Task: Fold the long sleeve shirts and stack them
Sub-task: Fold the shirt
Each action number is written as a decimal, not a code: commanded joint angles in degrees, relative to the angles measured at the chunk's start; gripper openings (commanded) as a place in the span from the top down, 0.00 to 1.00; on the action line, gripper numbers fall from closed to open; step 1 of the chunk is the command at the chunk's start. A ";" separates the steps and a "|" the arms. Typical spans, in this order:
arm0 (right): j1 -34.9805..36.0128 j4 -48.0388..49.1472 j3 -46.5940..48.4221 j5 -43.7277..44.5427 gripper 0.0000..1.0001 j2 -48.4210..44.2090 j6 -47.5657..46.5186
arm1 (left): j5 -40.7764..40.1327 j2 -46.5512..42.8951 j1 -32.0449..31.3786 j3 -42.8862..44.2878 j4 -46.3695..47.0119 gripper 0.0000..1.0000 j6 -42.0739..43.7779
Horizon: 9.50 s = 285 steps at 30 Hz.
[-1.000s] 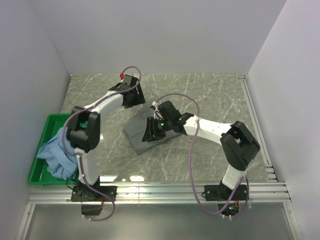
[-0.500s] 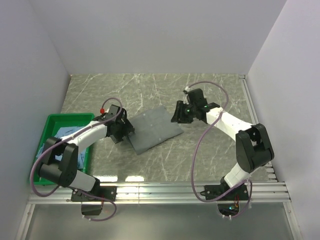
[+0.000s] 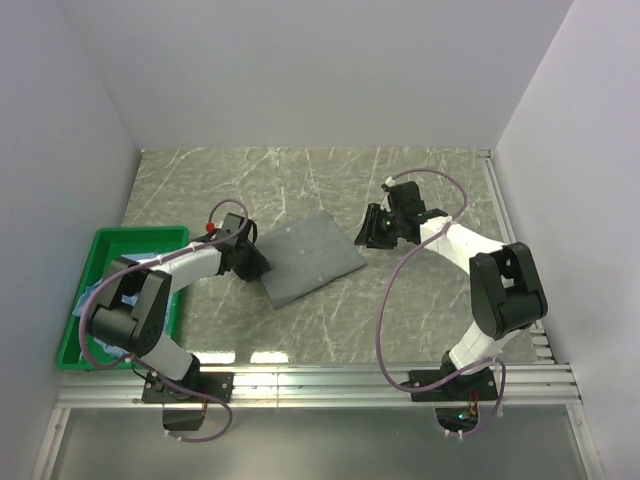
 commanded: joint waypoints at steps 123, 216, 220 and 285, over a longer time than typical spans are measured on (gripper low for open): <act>-10.21 5.55 -24.95 7.69 0.04 -38.66 18.36 | -40.48 22.47 -38.30 27.69 -2.56 0.99 43.56; 0.85 -19.77 46.16 104.96 0.97 18.86 -56.07 | -22.88 -19.03 -3.57 12.56 -4.40 0.26 36.00; 4.36 -22.03 43.88 103.65 0.97 23.67 -53.72 | -22.97 -18.68 -3.49 12.64 -4.40 0.26 35.91; 17.38 -7.36 4.15 15.32 0.68 10.86 -1.85 | -1.71 -9.03 0.30 16.24 -2.30 0.26 22.82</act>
